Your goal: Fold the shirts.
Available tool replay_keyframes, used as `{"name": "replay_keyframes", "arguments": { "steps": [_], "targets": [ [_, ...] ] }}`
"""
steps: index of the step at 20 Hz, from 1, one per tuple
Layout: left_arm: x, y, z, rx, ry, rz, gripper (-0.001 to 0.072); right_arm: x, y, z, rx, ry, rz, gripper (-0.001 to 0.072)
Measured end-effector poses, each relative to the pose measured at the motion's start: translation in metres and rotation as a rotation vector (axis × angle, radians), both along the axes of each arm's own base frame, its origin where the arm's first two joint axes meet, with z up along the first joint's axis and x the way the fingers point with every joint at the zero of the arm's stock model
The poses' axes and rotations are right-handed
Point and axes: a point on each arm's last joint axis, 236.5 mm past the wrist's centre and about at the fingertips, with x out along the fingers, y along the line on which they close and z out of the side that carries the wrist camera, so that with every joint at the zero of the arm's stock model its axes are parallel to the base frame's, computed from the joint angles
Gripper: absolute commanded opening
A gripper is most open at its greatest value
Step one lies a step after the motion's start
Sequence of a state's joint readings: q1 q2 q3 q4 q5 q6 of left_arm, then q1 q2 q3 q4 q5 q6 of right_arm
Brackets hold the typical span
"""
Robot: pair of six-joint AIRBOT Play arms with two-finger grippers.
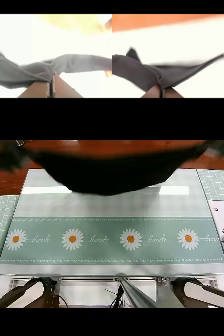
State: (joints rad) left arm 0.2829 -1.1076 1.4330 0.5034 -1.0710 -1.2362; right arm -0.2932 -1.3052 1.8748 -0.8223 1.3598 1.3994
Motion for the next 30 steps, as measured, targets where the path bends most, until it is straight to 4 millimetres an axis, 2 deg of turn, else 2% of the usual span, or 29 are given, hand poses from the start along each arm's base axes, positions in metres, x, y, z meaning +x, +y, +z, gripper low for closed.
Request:
{"name": "replay_keyframes", "arguments": {
  "steps": [2,3,5,6,8,9,11,13,14,16,18,20,22,26,30],
  "targets": [
    [-0.026,0.005,0.087,0.108,-0.211,0.055,0.0027,-0.035,0.008,0.069,-0.065,-0.162,-0.012,0.0022],
    [-0.044,0.007,0.124,0.160,-0.308,0.092,0.0027,-0.057,0.012,0.095,-0.097,-0.226,-0.023,0.0022],
    [-0.091,0.012,0.182,0.285,-0.462,0.182,0.0027,-0.103,0.019,0.140,-0.151,-0.350,-0.055,0.0022],
    [-0.113,0.016,0.201,0.338,-0.514,0.231,0.0027,-0.127,0.022,0.158,-0.170,-0.402,-0.075,0.0022],
    [-0.159,0.027,0.229,0.454,-0.595,0.352,0.0027,-0.172,0.028,0.184,-0.210,-0.489,-0.114,0.0022],
    [-0.181,0.034,0.236,0.508,-0.612,0.413,0.0027,-0.194,0.030,0.191,-0.229,-0.516,-0.133,0.0022],
    [-0.221,0.044,0.240,0.593,-0.615,0.506,0.0027,-0.229,0.029,0.197,-0.270,-0.545,-0.176,0.0022],
    [-0.253,0.051,0.236,0.645,-0.605,0.570,0.0027,-0.251,0.023,0.192,-0.302,-0.540,-0.227,0.0022],
    [-0.262,0.055,0.227,0.663,-0.581,0.593,0.0027,-0.259,0.018,0.187,-0.315,-0.530,-0.254,0.0022],
    [-0.267,0.062,0.206,0.671,-0.524,0.616,0.0027,-0.263,0.009,0.169,-0.329,-0.476,-0.292,0.0022],
    [-0.253,0.070,0.172,0.657,-0.429,0.606,0.0027,-0.253,0.000,0.142,-0.325,-0.393,-0.309,0.0022],
    [-0.223,0.074,0.121,0.633,-0.296,0.551,0.0027,-0.231,-0.009,0.107,-0.310,-0.297,-0.312,0.0022],
    [-0.185,0.076,0.069,0.588,-0.177,0.482,0.0027,-0.201,-0.018,0.066,-0.290,-0.193,-0.305,0.0022],
    [-0.108,0.072,-0.037,0.483,0.052,0.347,0.0028,-0.130,-0.027,-0.034,-0.221,0.030,-0.242,0.0022],
    [-0.030,0.048,-0.132,0.410,0.241,0.221,0.0027,-0.050,-0.037,-0.123,-0.137,0.175,-0.197,0.0022]
  ]
}}
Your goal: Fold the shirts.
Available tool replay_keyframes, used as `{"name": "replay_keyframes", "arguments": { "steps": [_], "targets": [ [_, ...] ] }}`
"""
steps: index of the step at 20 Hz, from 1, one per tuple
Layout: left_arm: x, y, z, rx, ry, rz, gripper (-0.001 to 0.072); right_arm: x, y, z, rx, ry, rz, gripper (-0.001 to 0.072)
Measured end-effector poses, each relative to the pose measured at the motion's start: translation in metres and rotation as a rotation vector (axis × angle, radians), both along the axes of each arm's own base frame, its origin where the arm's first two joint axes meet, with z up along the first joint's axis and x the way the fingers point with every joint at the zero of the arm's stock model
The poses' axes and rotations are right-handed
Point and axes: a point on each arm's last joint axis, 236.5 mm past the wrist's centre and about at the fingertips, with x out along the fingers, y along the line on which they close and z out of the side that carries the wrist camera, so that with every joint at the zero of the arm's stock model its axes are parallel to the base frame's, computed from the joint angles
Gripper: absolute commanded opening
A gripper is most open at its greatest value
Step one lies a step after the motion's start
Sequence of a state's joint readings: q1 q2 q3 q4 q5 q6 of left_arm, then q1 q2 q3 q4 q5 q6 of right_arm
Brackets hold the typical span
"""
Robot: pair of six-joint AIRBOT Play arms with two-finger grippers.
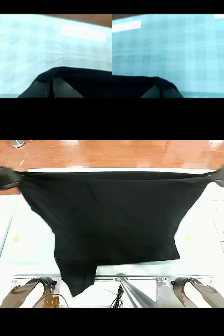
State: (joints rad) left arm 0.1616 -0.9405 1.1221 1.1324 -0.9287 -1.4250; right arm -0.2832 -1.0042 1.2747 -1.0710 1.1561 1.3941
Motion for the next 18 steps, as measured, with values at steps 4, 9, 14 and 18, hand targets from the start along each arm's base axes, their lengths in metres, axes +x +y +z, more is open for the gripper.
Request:
{"name": "replay_keyframes", "arguments": {
  "steps": [4,9,14,18],
  "targets": [
    [0.064,-0.024,-0.072,-0.081,0.143,-0.018,0.0027,0.077,-0.016,-0.073,0.066,0.076,-0.008,0.0022],
    [0.107,-0.044,-0.131,-0.170,0.266,0.020,0.0027,0.138,-0.029,-0.140,0.144,0.185,-0.029,0.0022],
    [0.105,-0.052,-0.158,-0.195,0.359,0.009,0.0028,0.151,-0.031,-0.161,0.191,0.250,-0.021,0.0023],
    [0.067,-0.056,-0.190,-0.127,0.510,-0.100,0.0029,0.121,-0.031,-0.175,0.149,0.364,0.078,0.0022]
  ]
}}
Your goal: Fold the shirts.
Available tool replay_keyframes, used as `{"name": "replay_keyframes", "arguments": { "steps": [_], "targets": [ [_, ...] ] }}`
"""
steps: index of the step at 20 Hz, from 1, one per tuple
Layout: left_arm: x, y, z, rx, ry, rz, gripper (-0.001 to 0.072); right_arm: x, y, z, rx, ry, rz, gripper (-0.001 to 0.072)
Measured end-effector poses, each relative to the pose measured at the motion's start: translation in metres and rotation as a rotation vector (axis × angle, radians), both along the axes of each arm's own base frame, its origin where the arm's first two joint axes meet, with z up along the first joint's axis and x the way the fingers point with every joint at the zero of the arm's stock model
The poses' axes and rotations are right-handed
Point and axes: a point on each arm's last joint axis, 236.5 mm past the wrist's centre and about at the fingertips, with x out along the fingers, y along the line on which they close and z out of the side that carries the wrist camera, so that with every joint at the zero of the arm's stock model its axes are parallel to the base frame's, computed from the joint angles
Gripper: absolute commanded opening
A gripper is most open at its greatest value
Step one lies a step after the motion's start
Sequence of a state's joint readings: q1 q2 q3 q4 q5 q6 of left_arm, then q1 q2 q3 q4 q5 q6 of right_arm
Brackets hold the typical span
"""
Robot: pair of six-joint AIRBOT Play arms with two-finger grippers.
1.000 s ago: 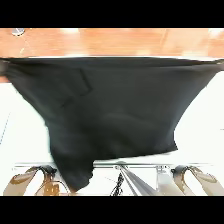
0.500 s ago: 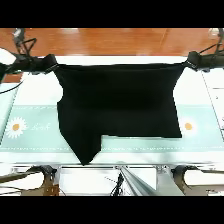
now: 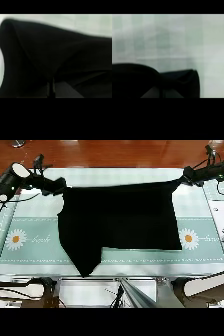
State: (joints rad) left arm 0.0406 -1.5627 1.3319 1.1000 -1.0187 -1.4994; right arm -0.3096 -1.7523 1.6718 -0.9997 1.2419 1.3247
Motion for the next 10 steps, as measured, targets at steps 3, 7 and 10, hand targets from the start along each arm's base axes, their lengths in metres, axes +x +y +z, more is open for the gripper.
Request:
{"name": "replay_keyframes", "arguments": {
  "steps": [3,7,10],
  "targets": [
    [-0.035,0.000,-0.032,0.021,0.123,-0.059,0.0028,-0.031,-0.002,-0.029,-0.028,0.121,0.051,0.0023],
    [-0.070,-0.002,-0.061,0.027,0.229,-0.111,0.0028,-0.059,0.000,-0.062,-0.020,0.232,0.056,0.0028],
    [-0.083,-0.004,-0.067,0.024,0.271,-0.135,0.0255,-0.070,0.002,-0.072,-0.005,0.284,0.036,0.0631]
  ]
}}
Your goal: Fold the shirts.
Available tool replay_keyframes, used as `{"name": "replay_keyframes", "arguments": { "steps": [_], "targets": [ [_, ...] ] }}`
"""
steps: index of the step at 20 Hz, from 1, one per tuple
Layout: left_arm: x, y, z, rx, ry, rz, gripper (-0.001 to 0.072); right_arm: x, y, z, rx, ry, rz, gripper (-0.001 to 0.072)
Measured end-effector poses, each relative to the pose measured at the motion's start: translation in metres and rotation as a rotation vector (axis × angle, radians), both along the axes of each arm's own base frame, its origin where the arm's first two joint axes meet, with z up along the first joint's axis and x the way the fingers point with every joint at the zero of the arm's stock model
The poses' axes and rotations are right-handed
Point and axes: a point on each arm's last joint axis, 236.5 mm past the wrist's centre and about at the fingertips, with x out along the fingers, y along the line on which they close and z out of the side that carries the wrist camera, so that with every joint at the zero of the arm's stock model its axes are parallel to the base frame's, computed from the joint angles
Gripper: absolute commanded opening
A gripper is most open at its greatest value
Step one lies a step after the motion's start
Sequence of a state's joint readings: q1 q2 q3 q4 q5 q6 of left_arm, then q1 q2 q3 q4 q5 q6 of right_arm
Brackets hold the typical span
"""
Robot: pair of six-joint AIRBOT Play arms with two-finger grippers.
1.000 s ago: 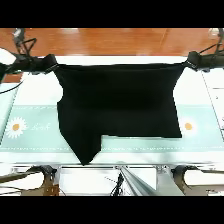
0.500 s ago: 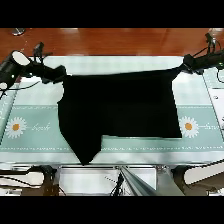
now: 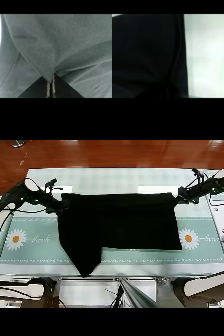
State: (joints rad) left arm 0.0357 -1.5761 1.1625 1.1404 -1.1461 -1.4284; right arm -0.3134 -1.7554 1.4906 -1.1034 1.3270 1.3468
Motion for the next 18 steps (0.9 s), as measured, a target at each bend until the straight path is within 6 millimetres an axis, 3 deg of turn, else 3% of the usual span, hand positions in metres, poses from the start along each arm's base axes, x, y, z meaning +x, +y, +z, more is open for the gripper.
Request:
{"name": "replay_keyframes", "arguments": {
  "steps": [1,2,8,11,15,18],
  "targets": [
    [-0.005,-0.001,-0.001,-0.003,0.020,-0.009,0.0601,-0.003,0.001,-0.002,0.005,0.016,-0.004,0.0630],
    [-0.011,-0.001,-0.001,-0.007,0.042,-0.019,0.0705,-0.009,0.003,-0.002,0.013,0.037,-0.001,0.0630],
    [-0.072,0.019,0.009,0.004,0.211,-0.088,0.0705,-0.042,-0.017,0.031,-0.073,0.036,-0.044,0.0630],
    [-0.106,0.036,0.011,0.009,0.219,-0.040,0.0704,-0.078,-0.023,0.044,-0.086,-0.010,-0.111,0.0630],
    [-0.144,0.045,0.006,-0.058,0.156,0.134,0.0703,-0.122,0.005,0.049,-0.004,-0.124,-0.196,0.0630],
    [-0.164,0.037,0.005,-0.142,0.109,0.232,0.0703,-0.139,0.032,0.050,0.080,-0.188,-0.238,0.0630]
  ]
}}
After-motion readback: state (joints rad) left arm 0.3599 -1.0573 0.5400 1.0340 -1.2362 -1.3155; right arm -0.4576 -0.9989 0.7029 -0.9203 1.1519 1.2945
